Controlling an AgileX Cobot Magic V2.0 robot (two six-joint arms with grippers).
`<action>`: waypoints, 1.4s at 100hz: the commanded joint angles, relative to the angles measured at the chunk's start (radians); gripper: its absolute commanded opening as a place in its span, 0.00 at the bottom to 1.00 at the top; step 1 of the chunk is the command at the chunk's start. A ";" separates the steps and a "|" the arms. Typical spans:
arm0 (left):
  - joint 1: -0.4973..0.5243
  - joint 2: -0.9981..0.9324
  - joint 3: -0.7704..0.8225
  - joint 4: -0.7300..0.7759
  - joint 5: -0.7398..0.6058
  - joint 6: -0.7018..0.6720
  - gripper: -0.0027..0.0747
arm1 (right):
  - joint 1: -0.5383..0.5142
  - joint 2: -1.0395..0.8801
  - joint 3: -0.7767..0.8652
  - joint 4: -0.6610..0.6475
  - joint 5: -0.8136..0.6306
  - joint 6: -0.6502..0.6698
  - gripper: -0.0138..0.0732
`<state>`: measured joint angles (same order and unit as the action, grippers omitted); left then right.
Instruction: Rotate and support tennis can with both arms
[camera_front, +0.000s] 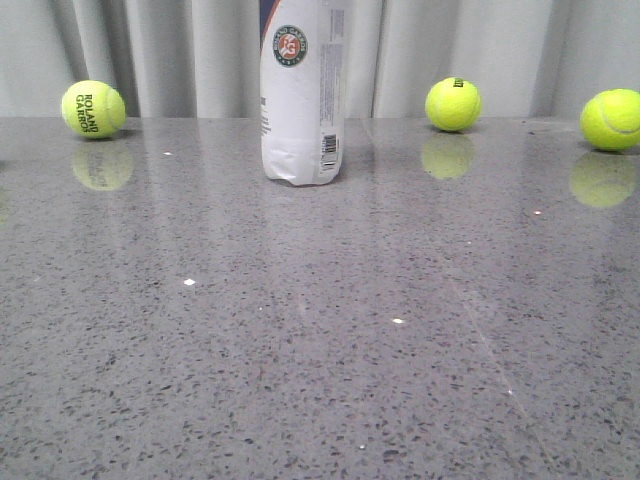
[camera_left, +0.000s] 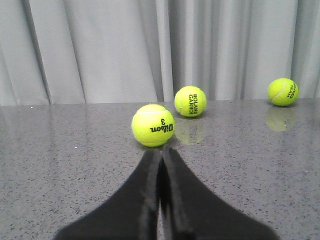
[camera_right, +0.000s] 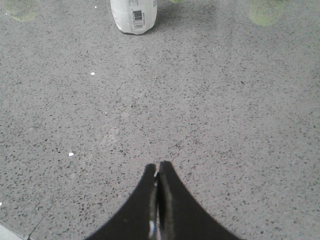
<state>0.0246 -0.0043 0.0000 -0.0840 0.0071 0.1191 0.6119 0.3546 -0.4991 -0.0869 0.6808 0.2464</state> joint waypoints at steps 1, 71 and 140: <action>0.002 -0.033 0.044 -0.008 -0.071 -0.008 0.01 | -0.005 0.008 -0.019 -0.035 -0.094 -0.004 0.08; 0.002 -0.033 0.044 -0.008 -0.071 -0.008 0.01 | -0.524 -0.188 0.412 -0.040 -0.788 -0.041 0.08; 0.002 -0.033 0.044 -0.008 -0.071 -0.008 0.01 | -0.535 -0.393 0.509 -0.041 -0.644 -0.045 0.08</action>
<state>0.0246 -0.0043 0.0000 -0.0840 0.0091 0.1191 0.0840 -0.0097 0.0280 -0.1153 0.1042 0.2113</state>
